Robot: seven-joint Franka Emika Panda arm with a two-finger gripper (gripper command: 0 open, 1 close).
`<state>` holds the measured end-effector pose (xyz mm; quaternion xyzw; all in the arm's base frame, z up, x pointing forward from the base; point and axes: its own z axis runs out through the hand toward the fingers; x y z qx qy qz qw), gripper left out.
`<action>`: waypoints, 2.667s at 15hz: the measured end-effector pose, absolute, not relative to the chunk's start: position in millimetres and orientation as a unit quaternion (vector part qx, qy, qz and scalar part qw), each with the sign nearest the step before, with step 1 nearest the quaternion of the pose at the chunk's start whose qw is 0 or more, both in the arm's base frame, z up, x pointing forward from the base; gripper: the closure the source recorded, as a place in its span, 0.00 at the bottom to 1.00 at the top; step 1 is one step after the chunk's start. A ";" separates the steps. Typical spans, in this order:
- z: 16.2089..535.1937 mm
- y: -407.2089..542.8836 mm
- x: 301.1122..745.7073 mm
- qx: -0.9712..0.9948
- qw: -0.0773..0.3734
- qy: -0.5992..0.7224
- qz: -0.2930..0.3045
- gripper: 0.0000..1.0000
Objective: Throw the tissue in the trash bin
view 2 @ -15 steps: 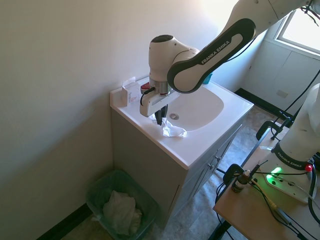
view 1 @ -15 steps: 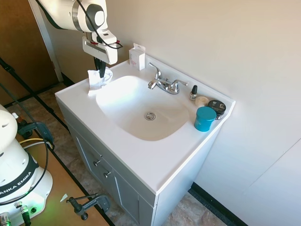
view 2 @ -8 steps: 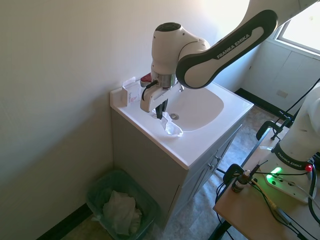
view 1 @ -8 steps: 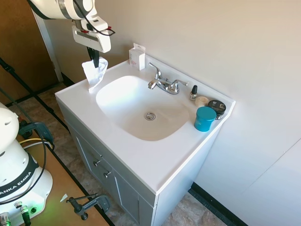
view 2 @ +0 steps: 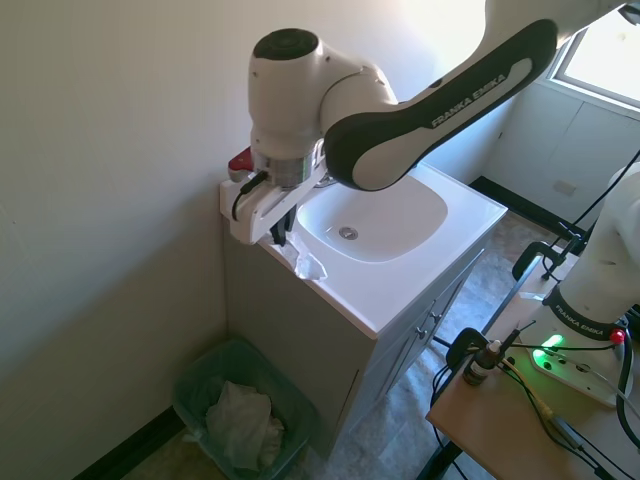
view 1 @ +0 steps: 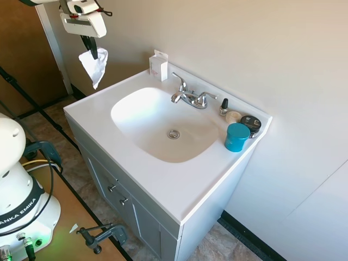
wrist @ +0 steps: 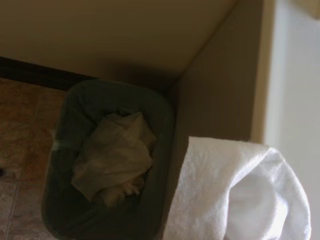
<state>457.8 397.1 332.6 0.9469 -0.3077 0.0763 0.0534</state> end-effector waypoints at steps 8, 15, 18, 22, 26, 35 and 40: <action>220.4 441.9 491.2 0.949 0.102 -0.299 0.025 1.00; 178.0 457.7 512.6 0.946 0.138 -0.293 0.011 1.00; 156.2 460.4 520.0 0.944 0.147 -0.294 0.003 0.00; 147.6 467.8 515.5 0.945 0.148 -0.291 -0.003 0.00; 146.6 469.7 514.2 0.945 0.146 -0.291 -0.003 0.00; 158.7 470.8 520.5 0.947 0.132 -0.293 0.005 0.00; 234.0 468.8 522.1 0.949 0.100 -0.296 0.036 0.00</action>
